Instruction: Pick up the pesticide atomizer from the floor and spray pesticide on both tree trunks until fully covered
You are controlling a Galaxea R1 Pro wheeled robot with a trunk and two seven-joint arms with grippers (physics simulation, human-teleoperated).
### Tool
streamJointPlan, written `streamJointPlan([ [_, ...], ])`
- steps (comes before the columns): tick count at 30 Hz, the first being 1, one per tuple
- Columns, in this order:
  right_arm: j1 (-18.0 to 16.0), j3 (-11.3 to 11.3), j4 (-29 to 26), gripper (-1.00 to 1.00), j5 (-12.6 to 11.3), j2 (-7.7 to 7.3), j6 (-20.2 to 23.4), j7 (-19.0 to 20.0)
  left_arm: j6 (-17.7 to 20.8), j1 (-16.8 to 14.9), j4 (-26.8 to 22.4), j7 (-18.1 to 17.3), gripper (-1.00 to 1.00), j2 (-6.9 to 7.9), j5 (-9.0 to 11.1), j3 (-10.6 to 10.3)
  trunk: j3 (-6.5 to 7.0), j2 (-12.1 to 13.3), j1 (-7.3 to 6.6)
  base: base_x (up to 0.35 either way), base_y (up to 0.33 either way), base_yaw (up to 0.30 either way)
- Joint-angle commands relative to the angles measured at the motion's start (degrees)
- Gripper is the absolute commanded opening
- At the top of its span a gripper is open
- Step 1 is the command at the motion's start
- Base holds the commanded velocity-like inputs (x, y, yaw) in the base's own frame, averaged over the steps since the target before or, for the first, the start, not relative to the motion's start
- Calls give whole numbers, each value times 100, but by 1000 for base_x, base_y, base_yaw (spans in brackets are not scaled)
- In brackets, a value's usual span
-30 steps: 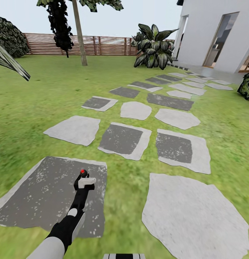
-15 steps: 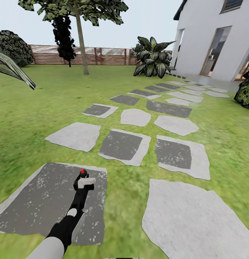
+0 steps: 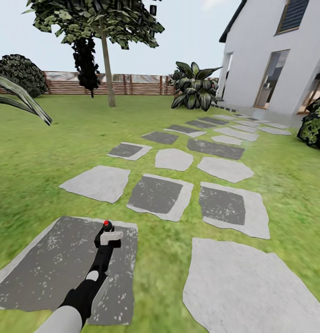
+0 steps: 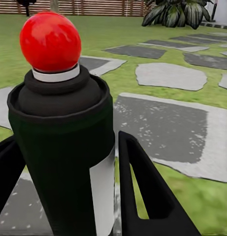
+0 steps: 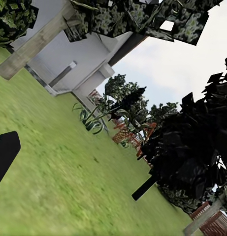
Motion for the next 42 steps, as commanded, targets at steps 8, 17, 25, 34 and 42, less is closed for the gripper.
streamJointPlan([
  [8, -8, -31, 9, 100, 59, 1, -14, -7, -24, -4, 108, 40, -100, -5, -49, 51, 174, 9, -22, 0, 0, 0],
  [17, -8, -31, 9, 100, 59, 0, -14, -7, -18, -4, 130, 41, -100, 0, -49, 80, 373, 21, -45, 0, 0, 0],
  [25, -6, -31, 9, 100, 59, -4, -14, -7, -25, -4, 543, 48, -100, 3, -41, 103, 550, 32, -66, 0, 0, 0],
  [34, -8, -31, 9, 100, 58, -5, -6, -7, -34, -4, 847, 49, -100, 10, -40, 157, 737, 160, -147, 0, 0, 0],
  [42, -7, -31, 9, 100, 58, -4, -6, -7, -34, -4, 1228, 50, -100, 12, -40, 238, 881, 481, -323, 0, 0, 0],
])
